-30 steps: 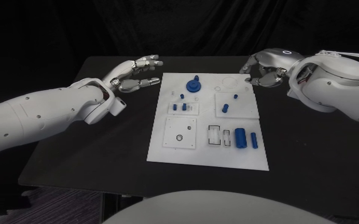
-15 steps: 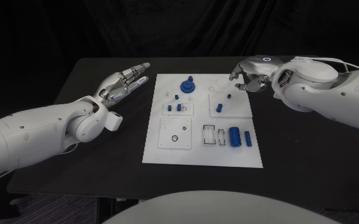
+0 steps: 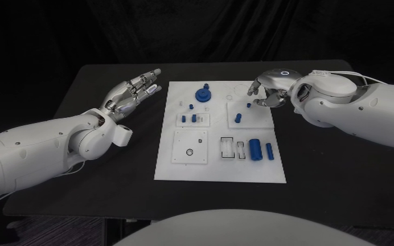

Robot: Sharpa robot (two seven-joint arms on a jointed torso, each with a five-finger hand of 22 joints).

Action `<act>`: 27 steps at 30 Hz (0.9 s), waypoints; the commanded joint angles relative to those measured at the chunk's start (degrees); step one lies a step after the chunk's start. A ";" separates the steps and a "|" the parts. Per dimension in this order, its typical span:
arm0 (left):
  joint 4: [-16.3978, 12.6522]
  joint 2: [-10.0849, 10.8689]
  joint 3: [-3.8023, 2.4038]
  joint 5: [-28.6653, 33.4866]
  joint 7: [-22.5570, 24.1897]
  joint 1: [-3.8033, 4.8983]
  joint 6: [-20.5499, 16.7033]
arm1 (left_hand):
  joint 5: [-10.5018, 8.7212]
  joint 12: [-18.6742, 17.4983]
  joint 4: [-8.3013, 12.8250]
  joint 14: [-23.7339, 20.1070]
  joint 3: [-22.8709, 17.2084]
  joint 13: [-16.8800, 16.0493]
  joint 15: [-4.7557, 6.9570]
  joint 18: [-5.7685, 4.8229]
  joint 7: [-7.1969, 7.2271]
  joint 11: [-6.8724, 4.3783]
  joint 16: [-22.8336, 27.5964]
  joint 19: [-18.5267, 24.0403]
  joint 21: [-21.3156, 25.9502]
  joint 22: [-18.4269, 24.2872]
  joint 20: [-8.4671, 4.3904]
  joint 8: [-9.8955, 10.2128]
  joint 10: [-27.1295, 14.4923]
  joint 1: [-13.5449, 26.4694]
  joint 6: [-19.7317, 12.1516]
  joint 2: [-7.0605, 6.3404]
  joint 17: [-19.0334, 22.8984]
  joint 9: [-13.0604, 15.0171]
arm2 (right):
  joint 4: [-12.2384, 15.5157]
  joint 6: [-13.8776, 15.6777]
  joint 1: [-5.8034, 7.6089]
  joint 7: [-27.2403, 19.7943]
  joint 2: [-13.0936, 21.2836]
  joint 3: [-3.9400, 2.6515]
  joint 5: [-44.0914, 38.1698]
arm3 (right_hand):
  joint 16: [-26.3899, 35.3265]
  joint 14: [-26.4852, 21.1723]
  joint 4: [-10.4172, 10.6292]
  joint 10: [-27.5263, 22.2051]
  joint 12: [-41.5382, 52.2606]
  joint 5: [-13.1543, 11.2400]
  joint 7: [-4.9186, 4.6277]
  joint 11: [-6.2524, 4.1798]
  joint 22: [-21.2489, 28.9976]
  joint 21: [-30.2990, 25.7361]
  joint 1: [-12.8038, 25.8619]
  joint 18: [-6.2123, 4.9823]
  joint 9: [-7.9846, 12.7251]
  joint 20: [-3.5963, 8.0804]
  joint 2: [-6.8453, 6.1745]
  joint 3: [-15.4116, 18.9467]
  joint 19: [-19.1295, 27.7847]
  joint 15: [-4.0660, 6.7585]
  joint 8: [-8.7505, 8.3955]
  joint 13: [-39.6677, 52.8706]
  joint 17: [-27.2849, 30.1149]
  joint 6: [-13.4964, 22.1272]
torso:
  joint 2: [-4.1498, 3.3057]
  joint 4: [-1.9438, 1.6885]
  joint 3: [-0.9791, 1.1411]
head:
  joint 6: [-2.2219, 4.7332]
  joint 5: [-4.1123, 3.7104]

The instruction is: Assemble the parts on the task board

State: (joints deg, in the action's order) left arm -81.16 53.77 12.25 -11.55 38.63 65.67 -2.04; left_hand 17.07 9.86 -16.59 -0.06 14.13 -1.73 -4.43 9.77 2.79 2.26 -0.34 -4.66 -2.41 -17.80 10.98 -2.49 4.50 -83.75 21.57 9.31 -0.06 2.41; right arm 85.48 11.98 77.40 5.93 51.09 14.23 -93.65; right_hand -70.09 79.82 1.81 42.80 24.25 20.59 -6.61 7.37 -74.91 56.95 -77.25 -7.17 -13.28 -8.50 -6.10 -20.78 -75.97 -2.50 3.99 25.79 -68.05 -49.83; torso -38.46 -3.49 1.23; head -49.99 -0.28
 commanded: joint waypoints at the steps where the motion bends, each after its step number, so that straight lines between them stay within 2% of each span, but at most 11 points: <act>1: -0.17 -0.07 -0.06 1.11 7.62 -0.08 1.38 | 0.40 0.02 0.09 0.06 0.36 0.03 -0.36 0.36 -0.01 0.40 0.34 -0.01 0.06 0.00 0.33 0.28 -0.07 -0.68 -0.47 -0.11 0.06 -0.08 | -0.49 0.54 -0.54 -0.13 -0.23 -0.05 -0.70 | -0.39 0.36 -0.12 0.62 0.38 -0.39 0.26 -0.03 -6.76 0.38 0.53 0.87 -0.08 0.05 0.00 0.29 -0.55 -0.04 0.04 -0.12 -0.02 0.16 | 0.04 0.04 0.03 | -0.01 -0.44; 4: -0.12 -0.12 -0.06 1.11 7.65 -0.10 1.48 | 0.71 0.03 0.15 0.06 0.36 0.03 -0.48 0.40 -0.16 0.53 0.34 -0.02 0.06 0.12 0.49 0.31 -0.07 -0.97 -0.79 -0.03 0.06 -0.11 | -1.07 0.94 -0.95 -0.33 -0.51 -0.05 -0.14 | -0.58 0.50 -0.26 1.03 0.44 0.07 -0.03 -0.17 -6.79 0.54 0.54 0.89 -0.51 0.20 0.05 0.28 -0.72 0.10 0.61 -0.46 0.03 -0.93 | 0.01 0.07 0.03 | -0.01 -0.72; 12: 0.17 -0.06 -0.06 1.12 7.45 -0.18 1.64 | 1.71 0.04 0.30 0.06 0.38 0.03 -0.60 0.44 -0.80 0.75 0.34 0.24 0.16 0.80 0.80 0.31 -0.06 -1.86 -1.21 0.10 0.06 -0.13 | -2.23 1.36 -1.56 -0.89 -1.11 -0.05 1.06 | -0.64 0.53 -0.42 1.04 0.38 0.14 -0.13 -0.19 -6.81 0.62 0.48 0.92 -0.53 0.25 -0.08 0.29 -0.79 0.13 0.39 -0.65 0.07 -0.53 | 0.11 -0.04 0.02 | -0.01 -1.08; 21: 0.37 -0.07 -0.06 1.12 7.23 -0.41 1.96 | 2.42 0.08 0.41 0.06 0.41 0.02 -0.89 0.45 -1.25 0.90 0.34 0.22 0.12 0.95 1.32 0.26 -0.05 -2.56 -1.11 0.13 0.06 -0.09 | -3.11 1.47 -2.16 -1.76 -1.74 -0.05 1.26 | -0.80 0.62 -0.56 2.49 0.97 0.49 -0.21 -0.50 -6.93 1.08 0.46 0.99 -0.81 0.43 0.16 0.06 -1.07 0.35 0.31 -0.90 0.21 -0.35 | 0.04 0.18 0.03 | -0.01 -0.77; 27: 0.50 -0.03 -0.05 1.12 6.85 -0.56 2.19 | 3.14 0.05 0.53 0.13 0.42 0.03 -1.44 0.43 -1.24 1.19 0.31 0.07 0.03 0.91 2.28 0.29 -0.09 -3.25 -1.36 0.21 0.03 -0.11 | -3.85 1.78 -2.74 -2.26 -2.44 -0.05 1.29 | -0.90 0.68 -0.57 3.11 1.20 0.35 -0.34 -0.68 -6.96 1.21 0.57 1.01 -0.99 0.56 0.20 0.03 -1.16 0.50 0.37 -1.04 0.26 -0.45 | 0.06 0.07 0.05 | -0.01 -0.66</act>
State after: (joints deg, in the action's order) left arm -80.60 53.76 12.25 -10.92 38.78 65.17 -0.75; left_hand 19.90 9.88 -16.27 0.01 14.44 -1.74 -5.36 9.76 1.84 3.07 -0.37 -4.54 -2.41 -16.87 12.94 -2.49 4.49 -86.57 20.49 9.56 -0.10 2.37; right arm 81.77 12.66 74.88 4.49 48.71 14.21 -92.44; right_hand -70.76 80.22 1.48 45.47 25.13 20.85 -6.63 6.55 -74.91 57.90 -77.26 -7.16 -14.22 -8.09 -6.10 -20.79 -76.79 -2.09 4.43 24.85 -67.83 -50.45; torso -38.38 -3.38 1.27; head -49.99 -1.00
